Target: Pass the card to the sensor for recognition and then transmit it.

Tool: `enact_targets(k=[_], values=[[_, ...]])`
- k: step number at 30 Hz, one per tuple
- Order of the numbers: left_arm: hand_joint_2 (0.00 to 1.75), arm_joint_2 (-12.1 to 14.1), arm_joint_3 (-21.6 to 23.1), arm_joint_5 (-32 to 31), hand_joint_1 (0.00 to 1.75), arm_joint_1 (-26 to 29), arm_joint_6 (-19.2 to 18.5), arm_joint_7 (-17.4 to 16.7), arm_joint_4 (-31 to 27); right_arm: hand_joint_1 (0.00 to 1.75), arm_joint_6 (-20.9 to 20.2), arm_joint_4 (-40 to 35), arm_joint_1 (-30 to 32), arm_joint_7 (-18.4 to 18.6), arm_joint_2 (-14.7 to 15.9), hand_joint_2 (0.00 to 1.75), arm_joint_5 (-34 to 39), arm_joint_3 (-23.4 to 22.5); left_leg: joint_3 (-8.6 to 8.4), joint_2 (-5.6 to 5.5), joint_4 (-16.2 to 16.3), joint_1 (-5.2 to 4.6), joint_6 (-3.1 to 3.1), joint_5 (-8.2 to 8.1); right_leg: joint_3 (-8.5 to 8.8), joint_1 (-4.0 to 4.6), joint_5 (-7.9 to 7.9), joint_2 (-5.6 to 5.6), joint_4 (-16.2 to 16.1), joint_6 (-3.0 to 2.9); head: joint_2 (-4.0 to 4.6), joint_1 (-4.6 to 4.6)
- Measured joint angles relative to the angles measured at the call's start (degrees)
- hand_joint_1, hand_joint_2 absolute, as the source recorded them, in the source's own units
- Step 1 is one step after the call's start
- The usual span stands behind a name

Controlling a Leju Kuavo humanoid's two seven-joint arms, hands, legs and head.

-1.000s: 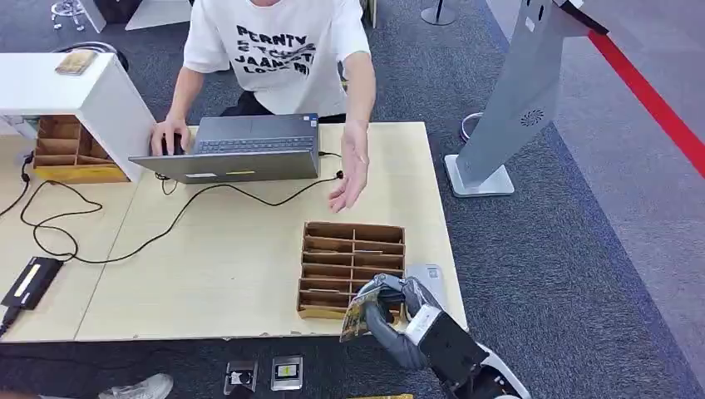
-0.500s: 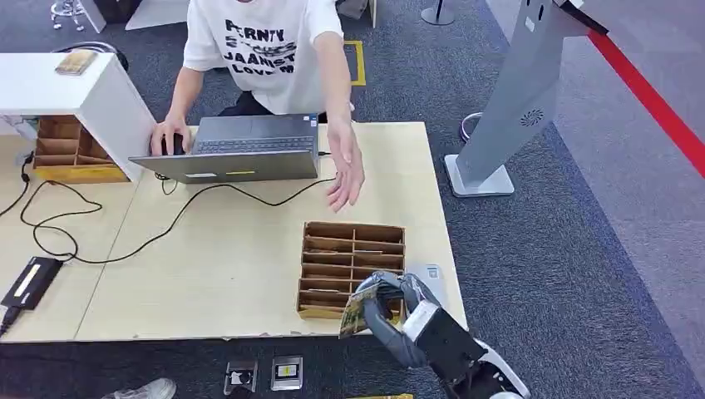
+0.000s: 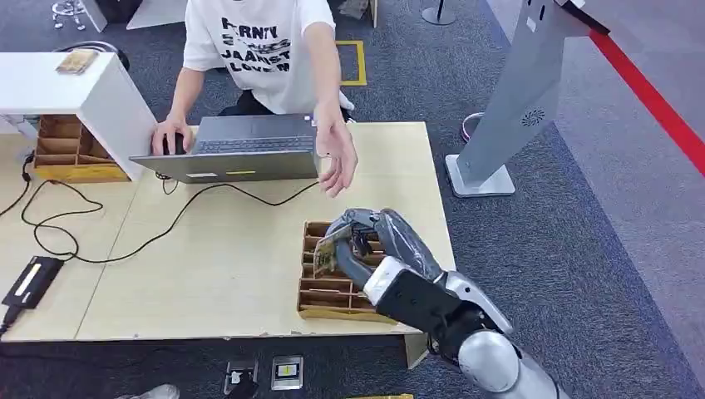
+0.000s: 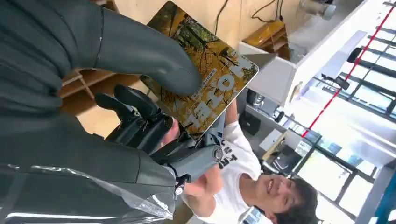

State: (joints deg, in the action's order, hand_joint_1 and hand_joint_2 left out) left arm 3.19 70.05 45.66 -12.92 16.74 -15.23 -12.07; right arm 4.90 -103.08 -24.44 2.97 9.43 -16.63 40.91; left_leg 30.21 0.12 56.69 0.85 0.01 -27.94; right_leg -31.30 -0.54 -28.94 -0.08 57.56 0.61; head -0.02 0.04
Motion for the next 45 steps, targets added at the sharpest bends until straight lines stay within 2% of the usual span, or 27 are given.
enact_targets(k=[6, 8, 15, 26, 32, 33, 34, 35, 45], values=[[0.00, -0.4, 0.1, -0.2, 0.00, -0.9, 0.1, -0.4, 0.0, 1.75, 2.9, 10.4, -9.9, -1.5, -5.2, 1.75, -3.9, 2.9, 0.01, 0.00, 0.0, 0.01, -0.02, 0.02, -0.06, 0.02, 0.00, 0.01, 0.0, 0.00, 0.00, 0.02], [0.00, -0.5, 0.1, -0.2, 0.00, -1.0, 0.4, -0.4, 0.0, 1.75, 4.3, 13.5, -11.6, -2.3, -6.7, 1.75, -4.8, 3.4, 0.05, -0.06, 0.0, 0.02, -0.03, 0.02, -0.07, 0.02, 0.00, -0.09, 0.0, -0.01, 0.00, 0.00], [0.00, -0.6, 0.2, -0.4, 0.00, -1.1, 1.0, -0.4, 0.0, 1.75, 14.9, 25.1, -17.0, -5.2, -11.7, 1.75, -9.7, 5.3, 0.11, -0.07, 0.0, 0.02, -0.03, 0.03, -0.13, 0.02, -0.01, -0.09, 0.0, -0.01, 0.00, 0.02], [0.00, -0.6, 0.2, 1.0, 0.00, -0.8, 1.9, -0.4, 0.0, 1.75, 27.0, 41.0, -22.2, -10.6, -17.5, 1.75, -10.6, 7.8, 0.14, -0.07, 0.0, 0.02, -0.03, 0.03, -0.17, 0.03, -0.01, -0.09, 0.0, -0.01, 0.00, 0.02], [0.00, -0.5, 0.2, 1.2, 0.00, -0.8, 1.8, -0.4, 0.0, 1.75, 32.7, 47.8, -23.7, -11.2, -18.6, 1.75, -11.2, 8.8, 0.14, -0.07, 0.0, 0.01, -0.03, 0.04, -0.18, 0.02, -0.01, -0.09, 0.0, -0.01, 0.00, 0.02], [0.00, -0.5, 0.2, 1.2, 0.00, -0.8, 1.8, -0.4, 0.0, 1.61, 33.0, 48.5, -23.8, -11.2, -18.6, 1.75, -11.2, 8.9, 0.14, -0.07, 0.0, 0.01, -0.03, 0.04, -0.18, 0.02, 0.00, -0.09, 0.0, -0.01, 0.00, 0.02], [0.00, -0.5, 0.2, 1.1, 0.00, -0.8, 1.7, -0.4, 0.0, 0.28, 33.2, 49.3, -23.8, -11.2, -18.6, 1.75, -11.4, 9.0, 0.14, -0.07, 0.0, 0.01, -0.03, 0.04, -0.19, 0.02, 0.00, -0.08, 0.0, -0.01, 0.00, 0.02], [0.00, -0.5, 0.2, 1.0, 0.00, -0.8, 1.6, -0.4, 0.0, 0.00, 33.3, 50.0, -23.9, -11.1, -18.6, 1.75, -11.5, 9.1, 0.13, -0.06, 0.0, 0.01, -0.03, 0.04, -0.20, 0.02, 0.00, -0.07, 0.0, -0.01, 0.00, 0.00], [0.00, -0.5, 0.2, 0.4, 0.00, -1.3, 1.2, -2.1, 0.0, 0.00, 33.6, 54.3, -24.3, -8.7, -18.3, 1.75, -12.0, 10.1, 0.13, -0.04, 0.0, 0.01, -0.05, 0.05, -0.25, 0.03, 0.01, -0.02, 0.0, -0.03, 0.00, 0.00]])
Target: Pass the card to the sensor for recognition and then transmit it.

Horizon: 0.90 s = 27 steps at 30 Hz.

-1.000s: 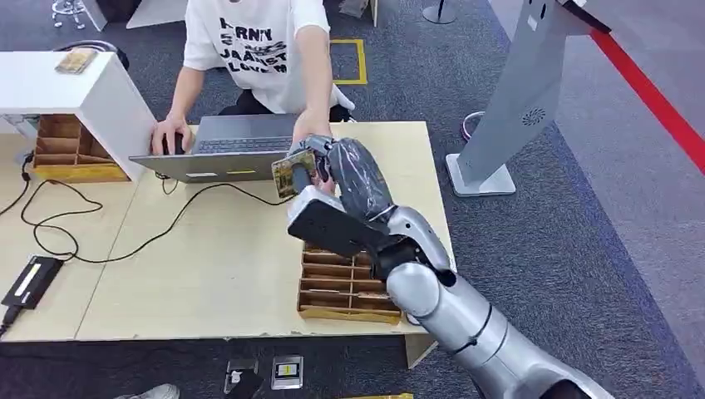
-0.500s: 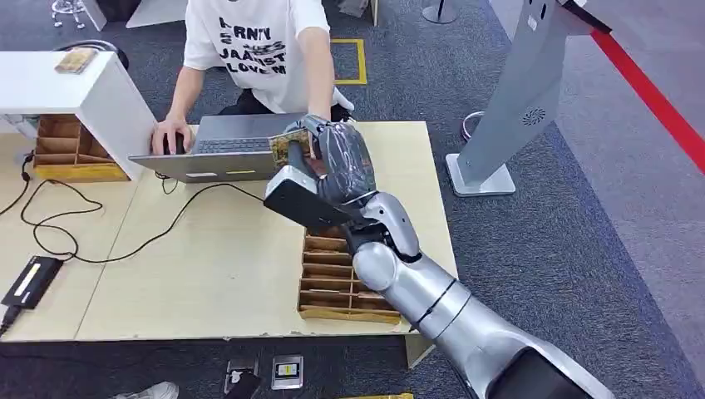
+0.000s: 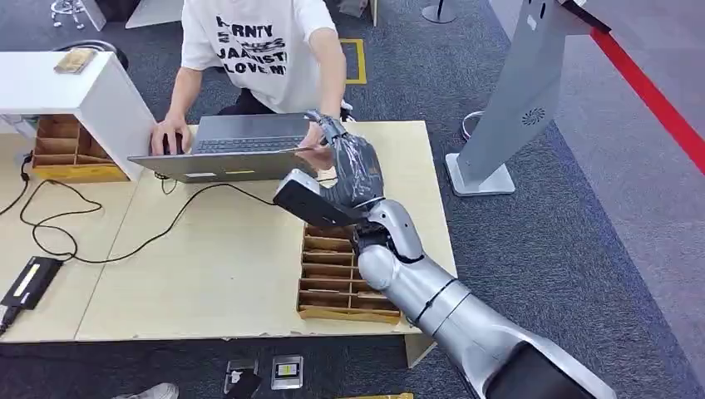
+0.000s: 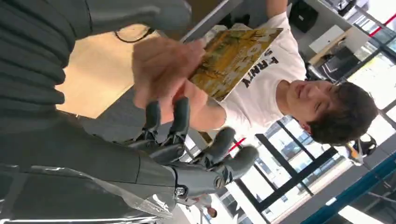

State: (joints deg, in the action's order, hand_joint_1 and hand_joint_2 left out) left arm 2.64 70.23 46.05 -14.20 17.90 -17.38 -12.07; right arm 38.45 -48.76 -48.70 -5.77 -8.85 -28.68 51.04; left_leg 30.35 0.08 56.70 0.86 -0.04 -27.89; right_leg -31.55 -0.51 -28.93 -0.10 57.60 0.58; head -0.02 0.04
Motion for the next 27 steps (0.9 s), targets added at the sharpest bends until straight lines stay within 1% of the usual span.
enact_targets(k=[5, 7, 11, 15, 18, 23, 27], values=[[0.00, 0.0, 0.0, 0.4, 0.00, 0.0, 0.1, -0.1, 0.0, 0.00, 0.0, 0.5, 0.0, -0.2, 0.1, 1.75, 1.4, 0.3, 0.00, 0.01, 0.0, 0.00, 0.00, 0.00, 0.00, 0.00, 0.00, 0.04, 0.0, 0.00, 0.00, 0.02], [0.00, 0.0, 0.0, 1.1, 0.00, 0.0, 0.4, -0.1, 0.0, 0.00, 0.4, 0.5, 0.0, -1.3, 0.2, 1.75, 3.2, 0.5, 0.00, 0.01, 0.0, 0.00, 0.00, 0.00, 0.00, 0.00, 0.00, 0.04, 0.0, 0.00, 0.00, 0.00], [0.00, 0.0, 0.0, 2.4, 0.00, 0.1, 1.1, -0.1, 0.1, 0.00, 0.8, -0.3, 1.1, -4.3, 0.2, 1.75, 9.2, 0.6, -0.01, 0.01, 0.0, 0.00, 0.00, 0.00, 0.00, 0.00, 0.00, 0.05, 0.0, 0.00, 0.00, 0.00], [0.00, 0.0, 0.0, 3.7, 0.00, 0.5, 1.7, -0.1, 0.1, 0.00, -0.5, -3.9, 4.2, -7.4, 0.6, 1.75, 18.4, 0.5, 0.00, 0.01, 0.0, 0.00, 0.00, 0.00, -0.03, 0.00, 0.00, 0.05, 0.0, 0.00, 0.00, 0.00], [0.00, 0.0, 0.0, 4.2, 0.00, 0.7, 1.7, 0.0, 0.1, 0.00, -0.9, -6.4, 6.0, -9.0, 1.0, 1.75, 22.4, 0.4, 0.01, 0.02, 0.0, 0.00, 0.00, 0.00, -0.04, 0.00, 0.00, 0.06, 0.0, 0.00, 0.00, 0.02], [0.00, 0.0, 0.0, 4.8, 0.00, 0.9, 1.9, 0.1, 0.1, 0.00, -1.1, -8.8, 7.8, -10.2, 1.6, 1.75, 25.9, 0.3, -0.01, 0.02, 0.0, 0.00, 0.00, 0.00, -0.04, 0.00, 0.00, 0.06, 0.0, 0.00, 0.00, 0.02], [0.00, 0.0, 0.0, 5.4, 0.00, 1.3, 1.9, 0.4, 0.2, 0.00, 0.3, -14.6, 13.0, -10.5, 3.6, 1.75, 30.3, 0.3, 0.01, 0.02, 0.0, -0.01, 0.00, 0.00, -0.05, -0.01, 0.00, 0.06, 0.0, 0.00, 0.00, 0.02]])
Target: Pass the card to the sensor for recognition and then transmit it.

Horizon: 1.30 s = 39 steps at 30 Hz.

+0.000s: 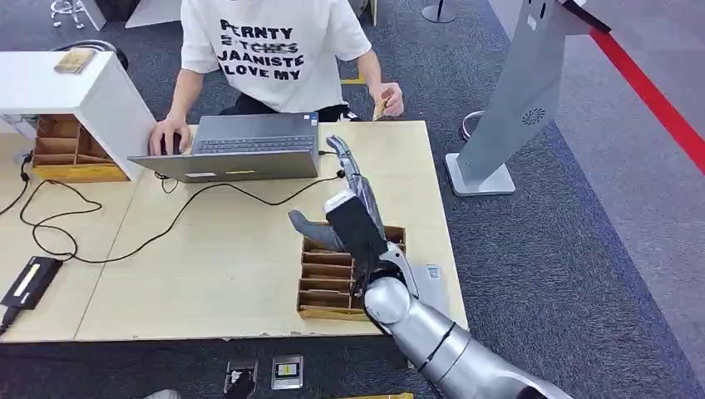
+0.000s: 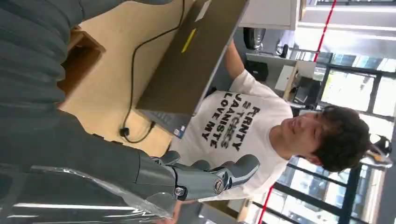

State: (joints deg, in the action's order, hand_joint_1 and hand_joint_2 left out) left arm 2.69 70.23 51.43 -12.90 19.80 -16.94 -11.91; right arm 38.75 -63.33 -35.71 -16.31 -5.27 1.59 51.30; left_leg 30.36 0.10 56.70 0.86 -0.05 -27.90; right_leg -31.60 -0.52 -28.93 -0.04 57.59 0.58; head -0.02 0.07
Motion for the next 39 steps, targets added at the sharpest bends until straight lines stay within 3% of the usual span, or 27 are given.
enact_targets(k=[10, 19, 24, 30, 32, 33, 34, 36, 37, 39], values=[[0.00, 0.2, 0.1, 0.6, 0.00, 0.2, -0.3, 1.6, 0.0, 0.00, 1.4, -12.0, 12.2, 0.5, 5.6, 1.75, 0.7, -4.2, 0.05, 0.05, 0.0, 0.00, -0.01, -0.02, -0.09, 0.00, 0.00, 0.00, 0.0, 0.00, 0.00, -0.02], [0.00, 0.2, 0.3, 0.2, 0.00, 0.2, -0.7, 1.5, 0.0, 0.00, 1.4, -21.7, 22.9, 4.0, 9.2, 1.75, -4.3, -10.9, 0.07, 0.07, 0.0, 0.00, -0.01, -0.02, -0.10, 0.00, 0.00, 0.02, 0.0, 0.00, 0.00, -0.02], [0.00, 0.3, 0.3, 0.7, 0.00, 0.3, -0.3, 1.5, 0.0, 0.00, 1.4, -25.0, 25.2, 8.1, 10.6, 1.75, -9.0, -12.6, 0.07, 0.06, 0.0, 0.00, -0.01, -0.02, -0.09, -0.01, 0.00, 0.02, 0.0, 0.00, 0.00, -0.02], [0.00, 0.3, 0.3, 1.4, 0.00, 0.7, -0.3, 2.1, 0.0, 0.00, 1.4, -29.4, 27.5, 14.9, 12.4, 1.75, -21.1, -14.3, 0.08, 0.04, 0.0, 0.00, -0.01, -0.02, -0.09, -0.01, 0.01, 0.00, 0.0, 0.00, 0.00, -0.02], [0.00, 0.3, 0.3, 1.4, 0.00, 0.8, -0.4, 2.1, 0.0, 0.40, 1.4, -30.6, 27.9, 16.7, 13.1, 1.75, -23.7, -14.5, 0.07, 0.06, 0.0, -0.01, -0.01, -0.02, -0.10, -0.01, 0.01, 0.02, 0.0, 0.00, 0.00, -0.02], [0.00, 0.3, 0.3, 1.4, 0.00, 0.8, -0.5, 2.1, 0.0, 0.40, 1.4, -31.4, 28.1, 17.7, 13.5, 1.75, -25.4, -14.5, 0.07, 0.07, 0.0, -0.01, -0.01, -0.02, -0.10, -0.01, 0.01, 0.02, 0.0, 0.00, 0.00, -0.02], [0.00, 0.3, 0.3, 1.3, 0.00, 0.8, -0.6, 2.1, 0.0, 0.65, 1.4, -32.0, 28.4, 18.8, 13.7, 1.75, -26.6, -14.5, 0.06, 0.07, 0.0, -0.01, -0.01, -0.02, -0.09, -0.01, 0.01, 0.03, 0.0, 0.00, 0.00, -0.02], [0.00, 0.3, 0.3, 1.2, 0.00, 0.8, -0.9, 2.2, 0.0, 0.75, 1.2, -33.5, 29.3, 20.9, 14.3, 1.75, -29.6, -14.5, 0.08, 0.04, 0.0, -0.01, -0.01, -0.02, -0.09, -0.01, 0.01, 0.00, 0.0, 0.00, 0.00, -0.02], [0.00, 0.3, 0.3, 1.2, 0.00, 0.9, -0.9, 2.2, 0.0, 1.20, 0.7, -34.4, 29.7, 22.0, 14.6, 1.75, -31.0, -14.5, 0.08, 0.03, 0.0, 0.00, -0.01, -0.02, -0.09, -0.01, 0.01, 0.00, 0.0, 0.00, 0.00, 0.00], [0.00, 0.3, 0.3, 1.1, 0.00, 0.9, -1.1, 2.2, 0.0, 1.26, -1.0, -36.1, 30.5, 24.5, 15.1, 1.75, -34.3, -14.5, 0.07, 0.06, 0.0, 0.00, -0.01, -0.02, -0.09, -0.01, 0.01, 0.02, 0.0, 0.00, 0.00, 0.00]])
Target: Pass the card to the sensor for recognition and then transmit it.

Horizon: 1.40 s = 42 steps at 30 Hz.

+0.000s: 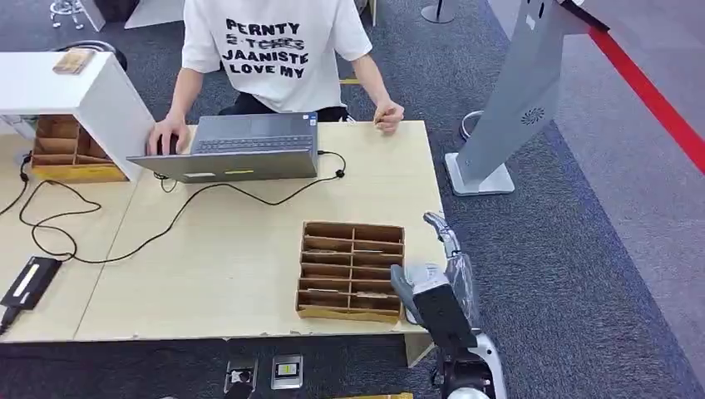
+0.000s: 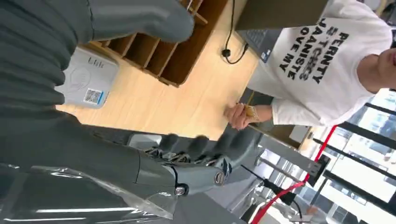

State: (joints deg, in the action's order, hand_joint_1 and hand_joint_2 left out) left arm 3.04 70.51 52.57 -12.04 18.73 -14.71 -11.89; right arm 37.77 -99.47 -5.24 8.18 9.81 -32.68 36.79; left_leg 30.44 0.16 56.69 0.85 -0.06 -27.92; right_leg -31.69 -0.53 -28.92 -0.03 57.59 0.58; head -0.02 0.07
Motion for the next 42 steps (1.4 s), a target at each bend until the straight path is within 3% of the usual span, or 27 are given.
enact_targets(k=[1, 3, 4, 5, 6, 7, 9, 12, 16, 28, 33, 42], values=[[0.00, 0.0, 0.0, 0.0, 0.00, 0.0, -0.1, 0.0, 0.0, 1.20, -0.7, -0.7, 0.3, 0.8, 0.2, 1.75, -1.3, 0.0, 0.00, 0.00, 0.0, 0.00, 0.00, 0.00, 0.00, 0.00, 0.00, 0.00, 0.0, 0.00, 0.00, -0.02], [0.00, 0.0, 0.0, 0.0, 0.00, 0.0, -0.2, 0.1, 0.0, 1.26, -2.0, -1.9, 0.6, 1.9, 0.3, 1.75, -2.8, 0.1, 0.00, -0.01, 0.0, 0.00, 0.00, 0.00, 0.00, 0.00, 0.00, 0.00, 0.0, 0.00, 0.00, -0.02], [0.00, 0.0, 0.0, 0.0, 0.00, 0.0, -0.2, 0.1, 0.0, 0.96, -2.6, -2.3, 0.7, 2.3, 0.4, 1.75, -3.3, 0.1, 0.00, -0.01, 0.0, 0.00, 0.00, 0.00, 0.00, 0.00, 0.00, 0.00, 0.0, 0.00, 0.00, -0.02], [0.00, 0.0, 0.0, 0.0, 0.00, 0.0, -0.2, 0.2, 0.0, 0.80, -3.1, -2.7, 0.7, 2.6, 0.5, 1.75, -3.7, 0.1, 0.00, -0.01, 0.0, 0.00, 0.00, 0.00, 0.00, 0.00, 0.00, 0.00, 0.0, 0.00, 0.00, -0.02], [0.00, 0.0, 0.0, 0.0, 0.00, 0.0, -0.2, 0.3, 0.0, 0.80, -3.6, -3.2, 0.9, 2.9, 0.7, 1.75, -4.0, 0.2, 0.00, -0.01, 0.0, 0.00, 0.00, 0.00, 0.01, 0.00, 0.00, -0.01, 0.0, 0.00, 0.00, -0.02], [0.00, 0.0, 0.0, 0.1, 0.00, 0.0, -0.2, 0.3, 0.0, 0.65, -4.1, -3.7, 1.0, 3.3, 0.8, 1.75, -4.2, 0.4, 0.00, -0.01, 0.0, 0.00, 0.00, 0.00, 0.01, 0.00, 0.00, 0.00, 0.0, 0.00, 0.00, -0.02], [0.00, 0.1, 0.0, 0.3, 0.00, 0.1, -0.2, 0.4, 0.0, 0.65, -5.1, -4.5, 1.2, 4.3, 1.1, 1.75, -5.0, 0.7, 0.00, -0.01, 0.0, 0.00, 0.00, 0.00, 0.01, 0.00, 0.00, 0.00, 0.0, 0.00, 0.00, -0.02], [0.00, 0.2, 0.0, 0.3, 0.00, 0.2, -0.2, 0.5, 0.0, 0.38, -5.9, -5.4, 1.3, 5.0, 1.6, 1.75, -5.6, 1.3, 0.00, -0.02, 0.0, 0.00, 0.00, 0.00, 0.01, 0.00, 0.00, 0.00, 0.0, 0.00, 0.00, 0.00], [0.00, 0.2, 0.0, 0.5, 0.00, 0.3, -0.2, 0.5, 0.0, 0.30, -6.3, -6.5, 1.4, 5.4, 2.2, 1.75, -5.9, 1.8, 0.01, -0.02, 0.0, 0.00, 0.00, 0.00, 0.01, 0.00, 0.00, -0.01, 0.0, 0.00, 0.00, -0.02], [0.00, 0.2, 0.0, 0.7, 0.00, 0.4, 0.2, 1.0, 0.0, 0.40, -7.3, -6.9, 0.7, 5.2, 2.9, 1.75, -6.5, 4.3, 0.02, -0.03, 0.0, 0.00, 0.00, 0.00, 0.01, 0.00, 0.00, -0.02, 0.0, 0.00, 0.00, -0.02], [0.00, 0.2, 0.0, 0.9, 0.00, 0.4, 0.3, 1.1, 0.0, 0.52, -7.1, -6.9, 0.3, 4.0, 3.0, 1.75, -5.7, 4.9, 0.03, -0.03, 0.0, 0.00, 0.00, 0.00, 0.01, 0.00, 0.00, -0.02, 0.0, 0.00, 0.00, 0.00], [0.00, 0.2, 0.0, 0.9, 0.00, 0.4, 0.6, 1.1, 0.1, 0.51, -8.1, -5.8, -0.3, 2.6, 3.0, 1.75, -7.1, 6.5, 0.04, -0.03, 0.0, 0.00, 0.00, 0.00, 0.01, 0.00, 0.00, -0.02, 0.0, 0.00, 0.00, -0.02]])
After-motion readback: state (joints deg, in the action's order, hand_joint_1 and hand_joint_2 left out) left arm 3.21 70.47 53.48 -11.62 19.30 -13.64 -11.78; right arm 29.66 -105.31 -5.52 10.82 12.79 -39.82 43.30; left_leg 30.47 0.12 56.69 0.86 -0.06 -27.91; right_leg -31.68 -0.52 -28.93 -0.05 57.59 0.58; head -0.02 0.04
